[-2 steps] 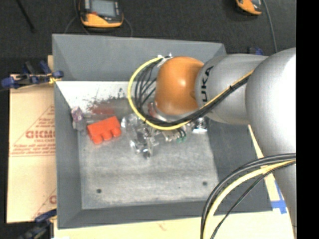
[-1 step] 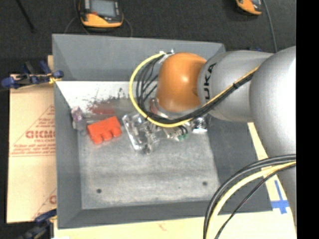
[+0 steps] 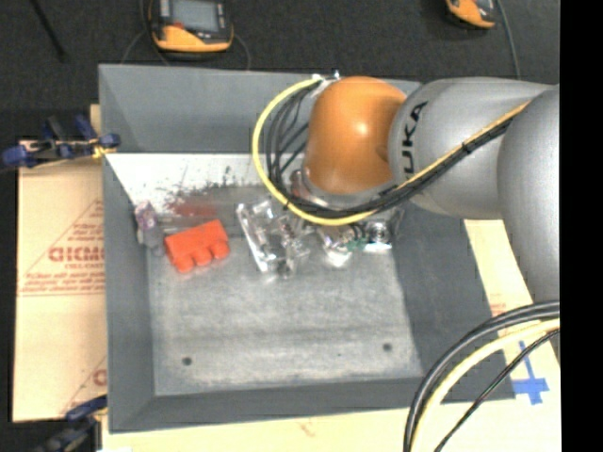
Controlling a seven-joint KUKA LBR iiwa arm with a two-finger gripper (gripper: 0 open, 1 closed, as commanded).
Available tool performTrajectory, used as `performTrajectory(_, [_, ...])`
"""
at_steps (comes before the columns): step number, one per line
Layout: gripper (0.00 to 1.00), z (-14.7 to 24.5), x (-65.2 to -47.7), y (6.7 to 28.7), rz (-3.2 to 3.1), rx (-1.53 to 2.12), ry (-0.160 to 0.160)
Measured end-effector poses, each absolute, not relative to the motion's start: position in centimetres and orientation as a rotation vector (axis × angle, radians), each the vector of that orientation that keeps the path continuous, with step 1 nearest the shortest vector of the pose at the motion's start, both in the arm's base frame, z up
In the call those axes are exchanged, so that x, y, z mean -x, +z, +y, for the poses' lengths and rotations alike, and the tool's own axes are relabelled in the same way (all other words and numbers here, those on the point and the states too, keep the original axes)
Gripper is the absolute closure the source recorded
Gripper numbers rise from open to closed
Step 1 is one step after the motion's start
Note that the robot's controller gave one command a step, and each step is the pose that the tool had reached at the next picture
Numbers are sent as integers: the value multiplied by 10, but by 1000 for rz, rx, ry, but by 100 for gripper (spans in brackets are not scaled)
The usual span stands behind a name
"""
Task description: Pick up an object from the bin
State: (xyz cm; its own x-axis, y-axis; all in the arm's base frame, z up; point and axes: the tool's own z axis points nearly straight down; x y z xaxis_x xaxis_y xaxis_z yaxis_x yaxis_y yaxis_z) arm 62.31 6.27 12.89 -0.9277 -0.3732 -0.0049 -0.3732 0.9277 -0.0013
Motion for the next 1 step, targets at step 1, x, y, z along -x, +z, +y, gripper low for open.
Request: performTrajectory(1, [100,62,-624,182,3080,589,-2])
